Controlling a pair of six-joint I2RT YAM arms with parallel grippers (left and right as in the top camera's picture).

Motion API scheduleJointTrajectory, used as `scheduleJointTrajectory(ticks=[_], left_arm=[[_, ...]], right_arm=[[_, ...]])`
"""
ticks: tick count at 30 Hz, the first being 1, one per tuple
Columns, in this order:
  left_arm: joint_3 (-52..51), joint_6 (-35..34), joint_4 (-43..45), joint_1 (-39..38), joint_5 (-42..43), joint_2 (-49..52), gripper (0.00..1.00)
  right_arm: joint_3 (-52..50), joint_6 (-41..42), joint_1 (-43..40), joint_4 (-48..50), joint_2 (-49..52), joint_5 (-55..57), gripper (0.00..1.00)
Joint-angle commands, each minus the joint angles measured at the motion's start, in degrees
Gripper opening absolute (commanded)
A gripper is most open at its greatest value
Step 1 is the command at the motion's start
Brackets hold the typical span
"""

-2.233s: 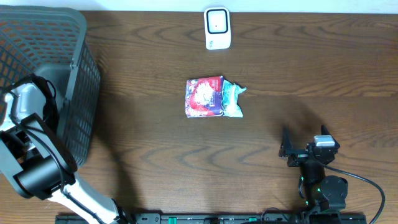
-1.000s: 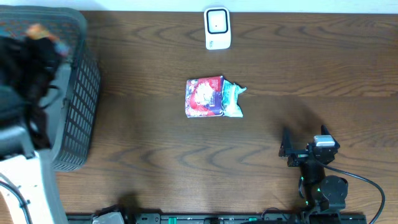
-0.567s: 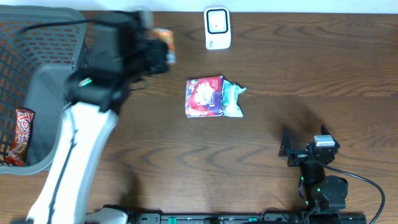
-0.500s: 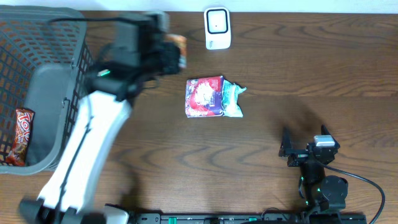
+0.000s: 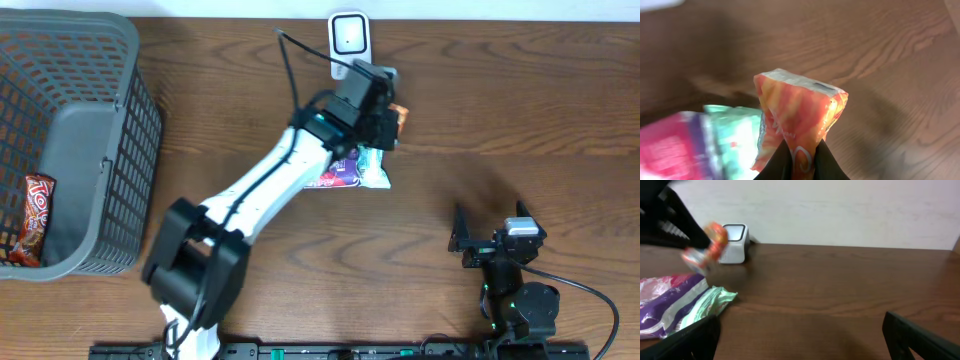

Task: Scan the item barcode
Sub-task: 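Carry the orange box past the scanner and release it right of the bags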

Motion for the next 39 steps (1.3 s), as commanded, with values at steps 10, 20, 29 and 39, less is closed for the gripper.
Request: scheduleJointTrajectory(ticks=[10, 20, 29, 39], left_arm=[[-0.1, -18.8, 9.6, -3.3, 0.4, 10.4, 0.27], [-0.1, -12.9, 8.9, -2.7, -3.2, 9.1, 0.56], [-0.1, -2.5, 5.8, 4.3, -6.5, -9.8, 0.66], [-0.1, 11.1, -8.4, 26.1, -24.1, -30.2, 0.74]], right_arm=[[-0.1, 0.8, 0.5, -0.2, -0.2, 0.0, 0.99], [-0.1, 0.8, 0.5, -0.2, -0.2, 0.0, 0.99], [-0.1, 0.8, 0.5, -0.2, -0.2, 0.0, 0.99], [-0.1, 0.8, 0.5, -0.2, -0.2, 0.0, 0.99]])
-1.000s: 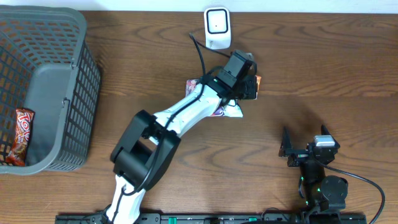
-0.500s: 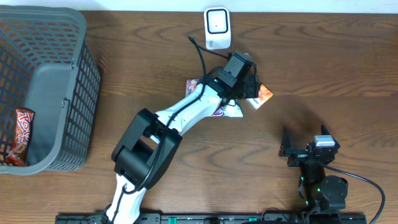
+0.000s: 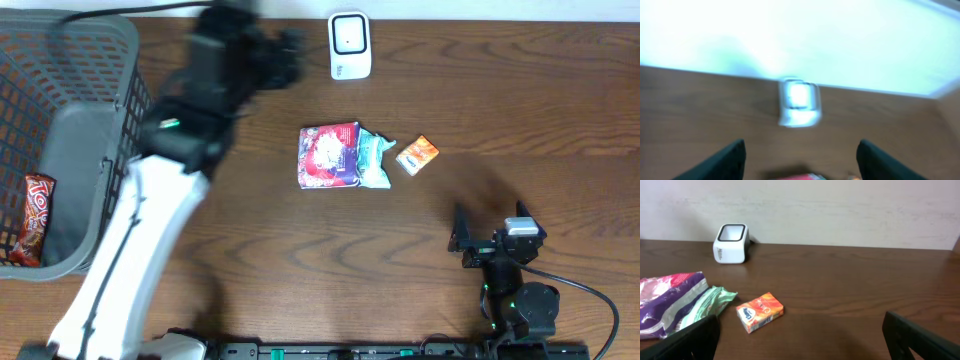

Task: Scan the item barcode
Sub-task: 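Carry the orange box past the scanner and release it right of the bags, then reach the left gripper into the basket and grasp the orange-red wrapper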

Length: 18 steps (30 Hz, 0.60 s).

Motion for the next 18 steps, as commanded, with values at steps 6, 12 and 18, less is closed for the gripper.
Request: scheduleJointTrajectory(ticks=[6, 12, 18], left_arm=[[0.1, 11.0, -13.8, 21.8, -20.7, -6.1, 0.75], [-1.6, 17.4, -21.9, 32.3, -20.6, -1.9, 0.76], [-1.8, 18.1, -16.8, 38.7, -20.7, 4.7, 0.98]], right_arm=[[-0.1, 0.8, 0.5, -0.2, -0.2, 0.0, 0.99], [-0.1, 0.8, 0.5, -0.2, -0.2, 0.0, 0.99], [-0.1, 0.8, 0.5, -0.2, -0.2, 0.0, 0.99]])
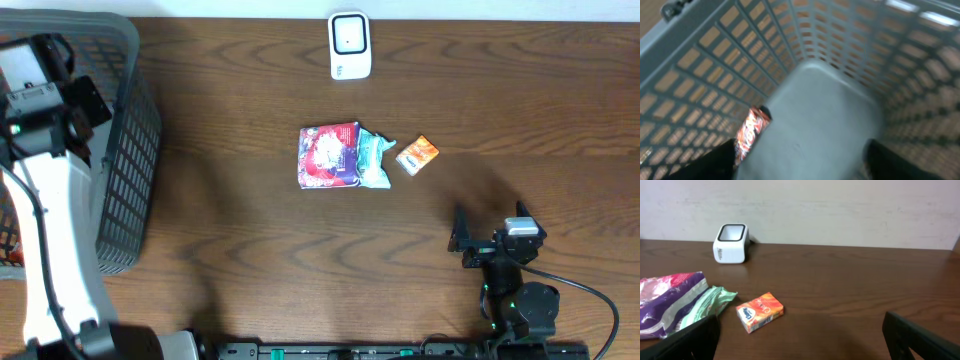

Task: Scan the item barcode
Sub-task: 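Reach the left gripper into the basket and grasp the orange-red wrapper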

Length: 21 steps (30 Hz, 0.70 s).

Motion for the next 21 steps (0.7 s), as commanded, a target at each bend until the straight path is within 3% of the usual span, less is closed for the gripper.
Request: scheduleJointTrajectory(ticks=[1, 11, 15, 21], left_arm=[[-0.5, 2.2, 1.7, 3.8, -1.0, 3.6, 0.98], [-0.6, 2.8, 1.0, 13.2, 1.4, 9.4, 0.98], [-0.7, 15.3, 1.0, 14.8, 9.9, 12.5, 0.98], [-1.2, 23.6, 0.8, 15.1, 9.2, 18.0, 0.98]], right_arm=[[-0.1, 0.8, 0.5, -0.2, -0.2, 0.0, 0.99], [-0.1, 0.8, 0.5, -0.2, -0.2, 0.0, 0.99], [-0.1, 0.8, 0.5, -0.2, -0.2, 0.0, 0.99], [-0.1, 0.8, 0.5, -0.2, -0.2, 0.0, 0.99]])
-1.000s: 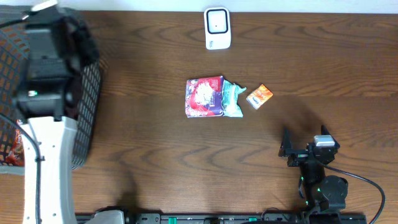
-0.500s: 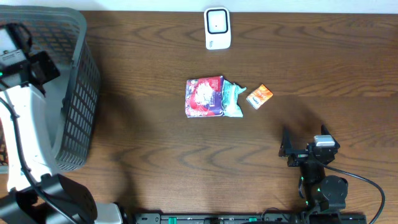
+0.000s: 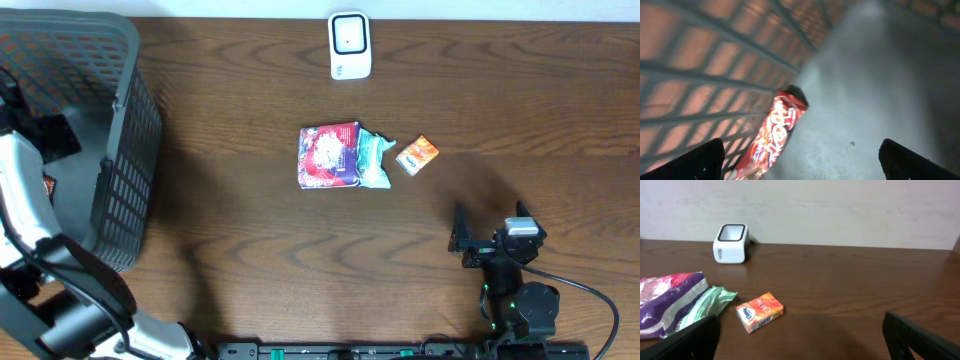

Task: Scan the item barcode
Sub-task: 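Reach the left gripper into the basket and grasp the orange-red wrapper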

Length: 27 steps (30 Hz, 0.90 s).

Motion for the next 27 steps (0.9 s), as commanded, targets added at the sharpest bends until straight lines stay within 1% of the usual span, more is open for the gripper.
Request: scheduleJointTrajectory(ticks=[1, 5, 14, 18, 21, 23, 25, 27], left_arm=[[-1.1, 8.4, -0.6, 0.4, 0.0, 3.5, 0.98], [-1.1, 8.2, -0.3, 1.5, -4.1, 7.1, 0.98], [-1.1, 8.1, -0.5, 4.3, -4.2, 13.8, 0.98], [-1.1, 10.5, -0.3, 4.4, -4.7, 15.4, 0.98], [-1.1, 10.5, -0.3, 4.4, -4.7, 16.1, 0.98], [-1.1, 11.0, -0.3, 4.5, -4.7, 16.6, 1.0], [-1.1, 11.1, -0.3, 4.7, -4.7, 17.0, 0.95], [-1.1, 11.1, -0.3, 4.9, -4.7, 17.5, 0.87]], right_arm=[[-0.1, 0.8, 0.5, -0.2, -0.2, 0.0, 0.99], [-0.1, 0.8, 0.5, -0.2, -0.2, 0.0, 0.99], [-0.1, 0.8, 0.5, -0.2, -0.2, 0.0, 0.99], [-0.1, 0.8, 0.5, -0.2, -0.2, 0.0, 0.99], [-0.1, 0.8, 0.5, -0.2, -0.2, 0.0, 0.99], [-0.1, 0.8, 0.5, -0.2, -0.2, 0.0, 0.99], [-0.1, 0.8, 0.5, -0.2, -0.2, 0.0, 0.99], [-0.1, 0.8, 0.5, -0.2, -0.2, 0.0, 0.99]])
